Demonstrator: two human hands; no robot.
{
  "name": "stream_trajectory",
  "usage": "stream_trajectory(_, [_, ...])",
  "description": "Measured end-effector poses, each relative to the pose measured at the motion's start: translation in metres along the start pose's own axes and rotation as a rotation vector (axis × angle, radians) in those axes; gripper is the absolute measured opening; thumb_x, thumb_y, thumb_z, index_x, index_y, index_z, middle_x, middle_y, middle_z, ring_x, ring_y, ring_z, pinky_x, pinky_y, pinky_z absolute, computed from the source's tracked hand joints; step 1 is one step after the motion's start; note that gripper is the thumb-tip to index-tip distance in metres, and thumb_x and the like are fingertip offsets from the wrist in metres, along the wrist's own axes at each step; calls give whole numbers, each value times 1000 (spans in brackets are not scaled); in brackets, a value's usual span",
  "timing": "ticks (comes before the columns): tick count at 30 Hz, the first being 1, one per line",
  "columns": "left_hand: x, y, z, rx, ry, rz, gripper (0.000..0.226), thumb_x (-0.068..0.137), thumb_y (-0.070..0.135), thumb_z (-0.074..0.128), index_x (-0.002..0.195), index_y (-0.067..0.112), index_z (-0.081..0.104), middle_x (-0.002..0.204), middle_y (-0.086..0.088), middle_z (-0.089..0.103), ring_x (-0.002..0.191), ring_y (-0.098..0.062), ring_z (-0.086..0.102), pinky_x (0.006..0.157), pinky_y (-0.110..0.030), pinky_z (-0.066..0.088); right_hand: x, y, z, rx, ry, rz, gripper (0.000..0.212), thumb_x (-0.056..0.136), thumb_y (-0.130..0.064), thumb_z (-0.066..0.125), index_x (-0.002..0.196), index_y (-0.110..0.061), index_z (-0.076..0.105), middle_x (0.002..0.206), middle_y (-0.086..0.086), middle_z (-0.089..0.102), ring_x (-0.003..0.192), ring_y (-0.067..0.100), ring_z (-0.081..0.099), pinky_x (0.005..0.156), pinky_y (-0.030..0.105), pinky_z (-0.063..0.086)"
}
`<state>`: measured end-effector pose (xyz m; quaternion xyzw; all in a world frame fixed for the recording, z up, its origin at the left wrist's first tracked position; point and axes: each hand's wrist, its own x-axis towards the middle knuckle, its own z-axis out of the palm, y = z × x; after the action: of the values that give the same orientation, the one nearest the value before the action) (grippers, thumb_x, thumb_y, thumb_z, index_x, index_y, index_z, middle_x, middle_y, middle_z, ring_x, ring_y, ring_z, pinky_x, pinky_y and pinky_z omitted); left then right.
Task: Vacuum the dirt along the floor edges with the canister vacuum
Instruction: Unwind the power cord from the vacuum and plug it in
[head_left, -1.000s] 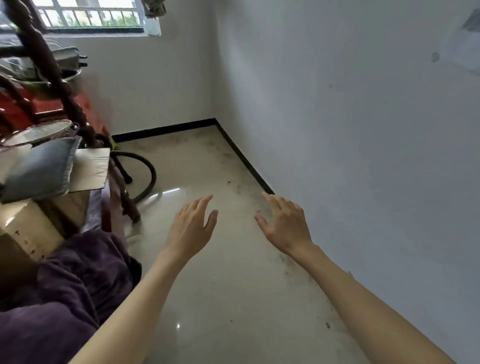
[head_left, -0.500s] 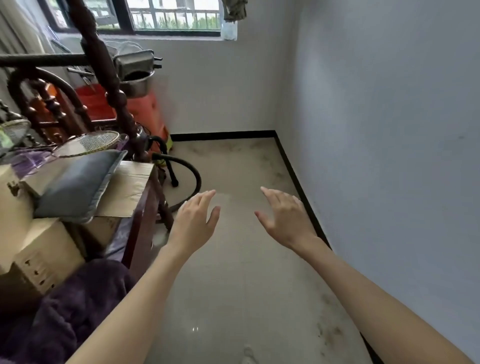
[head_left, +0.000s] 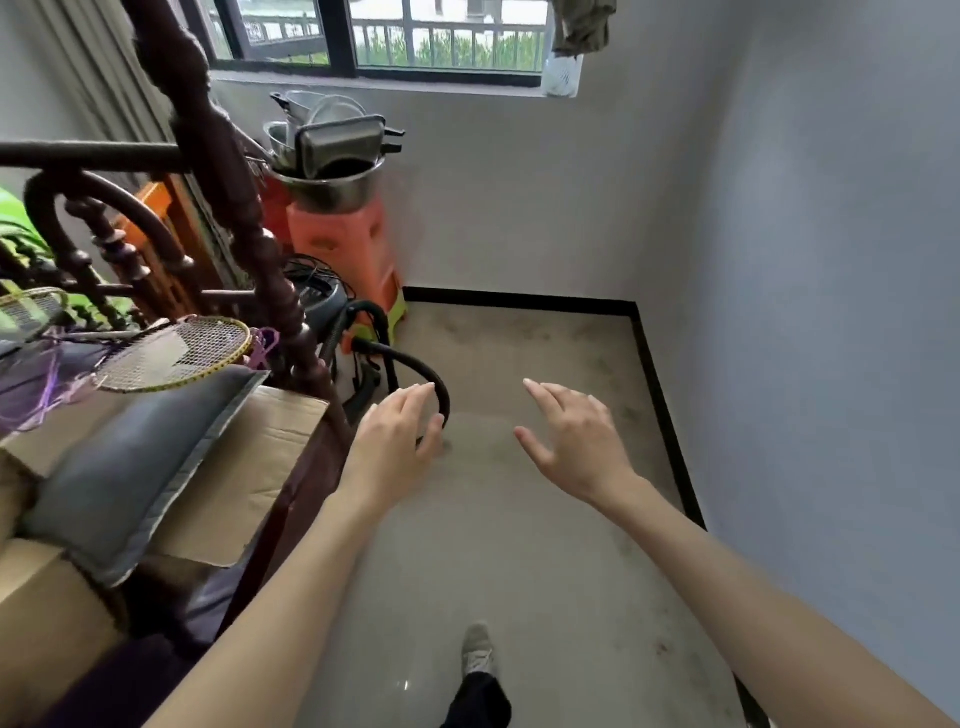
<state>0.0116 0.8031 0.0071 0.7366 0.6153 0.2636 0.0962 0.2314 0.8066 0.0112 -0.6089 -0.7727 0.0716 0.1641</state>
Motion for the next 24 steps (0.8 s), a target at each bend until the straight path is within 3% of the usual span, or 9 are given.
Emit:
stream_trajectory(4, [80,-34,16,-13,30,-44,46,96,28,49,138,8,46,137,-9,52,130,-24,45,109,-46,35,95,17,13,-5,-9,-46,80,82,-60,23,145,-14,44,139,10,53,129,28,49,111,51,28])
stream_trajectory(8, [160,-61,26,-8,69,-87,56,91,39,39,136,6,49,135,-12,54,129,-25,47,109,-43,35,185,32,19,-31,39,-97,70,85,-54,36,138,-12,53,130,12,61,119,30,58,104,54,37])
stream_trajectory(12, [230,-77,36,-15,58,-120,48,96,27,51,139,7,44,139,-11,50,134,-24,41,113,-40,30,264,52,28,-18,45,-111,67,83,-52,37,130,-10,60,119,14,66,108,32,65,94,56,46])
stream_trajectory(16, [290,-103,46,-8,66,-172,49,95,24,53,140,7,43,140,-10,49,135,-23,40,113,-42,29,336,63,45,-4,-9,-141,72,83,-55,32,135,-11,56,126,14,63,116,32,61,101,54,41])
stream_trajectory(21, [361,-138,63,15,64,-260,48,96,24,53,140,7,44,140,-9,49,134,-22,41,112,-41,31,437,71,65,-8,-120,-218,75,87,-59,27,150,-20,35,148,7,44,137,24,40,116,44,20])
stream_trajectory(24, [407,-161,71,32,86,-332,48,96,25,51,140,7,42,141,-9,48,134,-22,41,113,-39,30,496,78,75,24,-113,-267,69,90,-55,34,148,-18,39,145,8,48,133,26,44,114,45,25])
